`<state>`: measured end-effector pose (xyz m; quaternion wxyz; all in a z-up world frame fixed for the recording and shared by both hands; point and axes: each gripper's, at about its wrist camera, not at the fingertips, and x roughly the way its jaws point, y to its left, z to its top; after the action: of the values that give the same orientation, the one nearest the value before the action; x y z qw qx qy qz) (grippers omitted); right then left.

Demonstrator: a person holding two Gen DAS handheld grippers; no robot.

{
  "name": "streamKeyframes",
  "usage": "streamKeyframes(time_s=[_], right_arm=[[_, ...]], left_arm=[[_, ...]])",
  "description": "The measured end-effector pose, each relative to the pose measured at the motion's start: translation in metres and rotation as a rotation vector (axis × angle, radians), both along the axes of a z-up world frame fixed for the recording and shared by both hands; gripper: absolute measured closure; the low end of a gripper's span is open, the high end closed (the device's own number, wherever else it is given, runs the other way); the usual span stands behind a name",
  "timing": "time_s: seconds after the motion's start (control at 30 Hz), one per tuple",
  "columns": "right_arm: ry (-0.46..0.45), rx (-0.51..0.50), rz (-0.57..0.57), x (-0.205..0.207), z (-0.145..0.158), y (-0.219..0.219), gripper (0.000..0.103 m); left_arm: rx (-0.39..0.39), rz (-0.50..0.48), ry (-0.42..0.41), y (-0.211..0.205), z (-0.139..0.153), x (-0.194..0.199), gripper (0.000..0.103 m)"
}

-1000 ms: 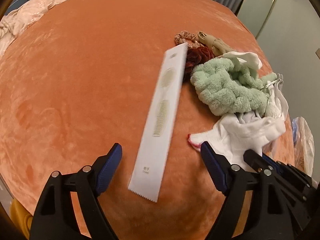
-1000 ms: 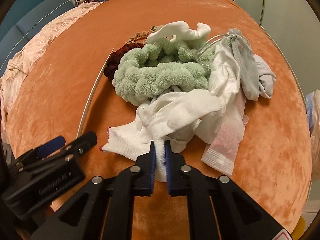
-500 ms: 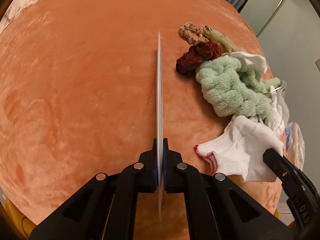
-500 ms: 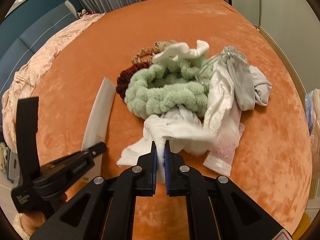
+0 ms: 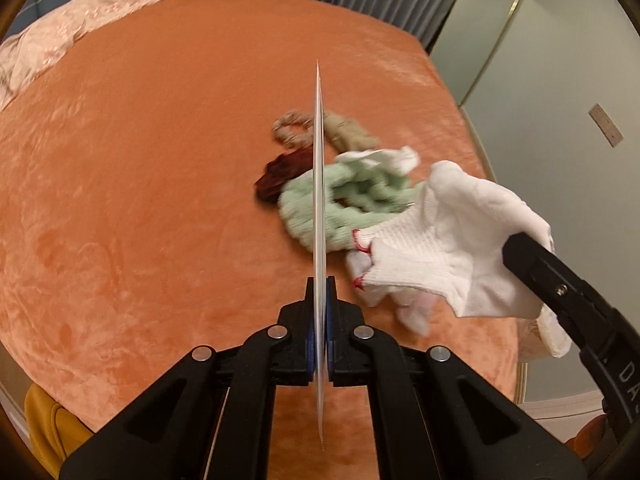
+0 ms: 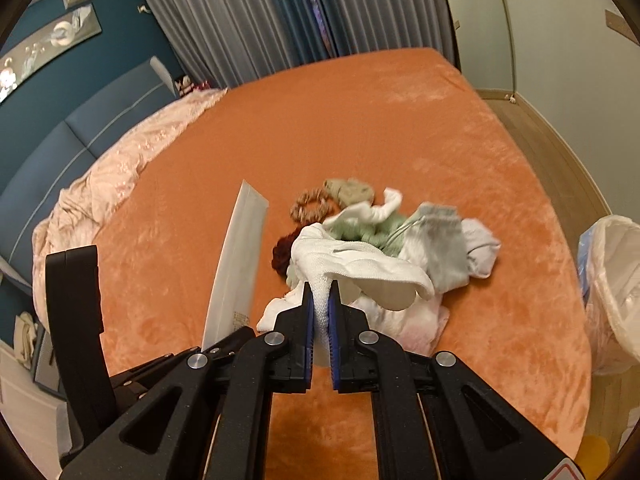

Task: Collect trash
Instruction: 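Carry the comb packet with the left tool over the trash bin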

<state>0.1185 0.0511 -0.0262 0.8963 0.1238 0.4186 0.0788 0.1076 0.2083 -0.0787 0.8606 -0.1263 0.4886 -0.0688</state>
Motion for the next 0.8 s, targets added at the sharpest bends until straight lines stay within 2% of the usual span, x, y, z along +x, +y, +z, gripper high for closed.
streamKeyframes(time_s=[0.3,0.57,0.8], right_arm=[[-0.125,0.018,-0.124,-0.034,0.052,-0.079,0.097],[-0.176,0.026,-0.281,-0.067,0.072,-0.171,0.097],[-0.176,0.011,-0.413,-0.092,0.068,-0.247,0.097]], left_arm=[[0.007,-0.158,-0.096,-0.086,0.062,-0.018,0.1],[-0.007,-0.309,-0.135,-0.181,0.088,-0.029,0.1],[-0.005,-0.446,-0.143,-0.266,0.09,-0.031,0.1]])
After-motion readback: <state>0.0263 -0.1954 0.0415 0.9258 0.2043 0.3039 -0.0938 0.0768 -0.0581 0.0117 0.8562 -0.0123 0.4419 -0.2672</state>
